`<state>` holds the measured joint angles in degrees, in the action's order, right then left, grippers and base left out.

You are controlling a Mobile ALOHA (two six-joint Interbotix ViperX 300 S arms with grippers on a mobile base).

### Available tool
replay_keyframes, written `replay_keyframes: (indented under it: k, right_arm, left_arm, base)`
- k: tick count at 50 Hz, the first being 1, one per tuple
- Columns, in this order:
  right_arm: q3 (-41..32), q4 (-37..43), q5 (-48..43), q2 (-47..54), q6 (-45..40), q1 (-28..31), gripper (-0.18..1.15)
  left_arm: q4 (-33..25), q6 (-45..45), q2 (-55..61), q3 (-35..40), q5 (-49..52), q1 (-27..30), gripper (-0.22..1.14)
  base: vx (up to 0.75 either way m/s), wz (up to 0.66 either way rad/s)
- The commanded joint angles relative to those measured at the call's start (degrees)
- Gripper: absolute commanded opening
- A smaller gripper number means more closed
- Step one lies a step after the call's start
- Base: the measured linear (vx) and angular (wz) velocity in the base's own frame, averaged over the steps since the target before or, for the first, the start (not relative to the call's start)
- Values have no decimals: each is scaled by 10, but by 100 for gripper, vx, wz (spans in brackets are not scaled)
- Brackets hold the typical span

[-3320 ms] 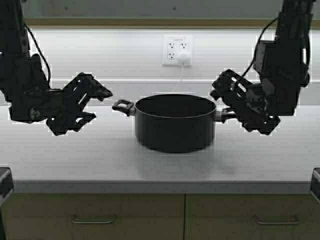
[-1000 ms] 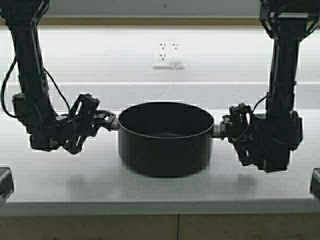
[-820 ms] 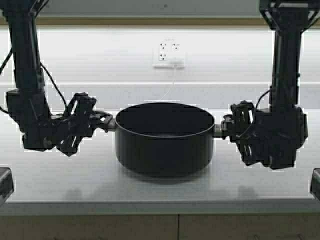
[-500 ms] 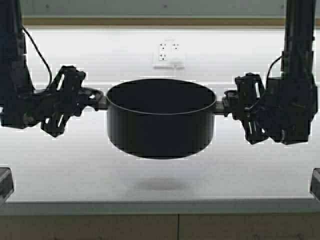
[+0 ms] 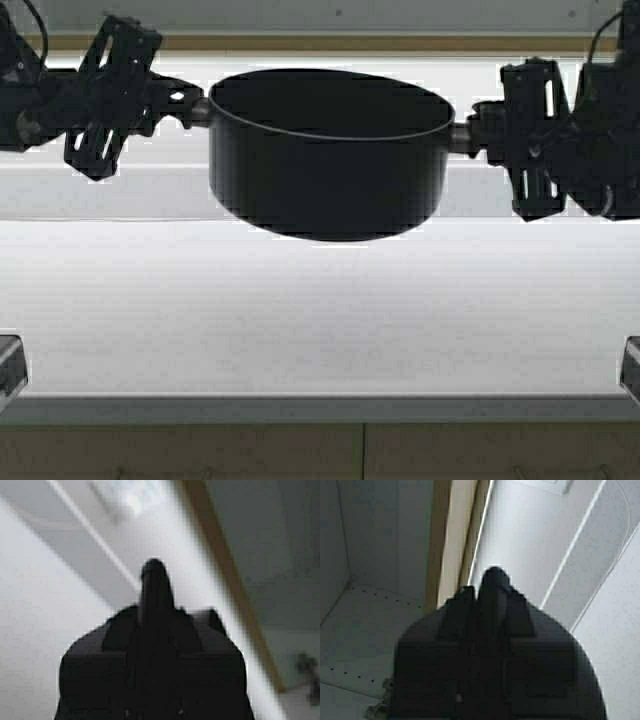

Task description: Open the cabinet, put the pot inside, then close it

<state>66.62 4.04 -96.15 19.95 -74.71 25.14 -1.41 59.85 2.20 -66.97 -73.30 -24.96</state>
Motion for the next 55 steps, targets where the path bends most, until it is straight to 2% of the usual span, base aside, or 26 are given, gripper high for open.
replay_keyframes:
  k: [1,14,27,34,46,55]
  right_arm:
    - [7,-7,25,-86,10,38,7]
    - [-4,-7,169,-237,13,38,7]
    - [-54,-7,344,-366,34,38,7]
    - [-98,-7,450,-419,52,38,7]
    - [-204,3,575,-427,57,29,7]
    - [-276,18,599,-391,62,-4,7]
  left_arm:
    - [-10,-33,-74,20,55,-41,4]
    - [-40,-63,-173,59,187,-58,4]
    - [-60,-95,-254,112,316,-59,4]
    - [-89,-129,-271,156,389,-59,4]
    - [-137,-156,-242,243,439,-59,4]
    - [-144,-158,-185,328,467,-59,4]
  base:
    - [-1,2]
    - [0,0]
    - [1,0]
    - [1,0]
    - [0,0]
    - [0,0]
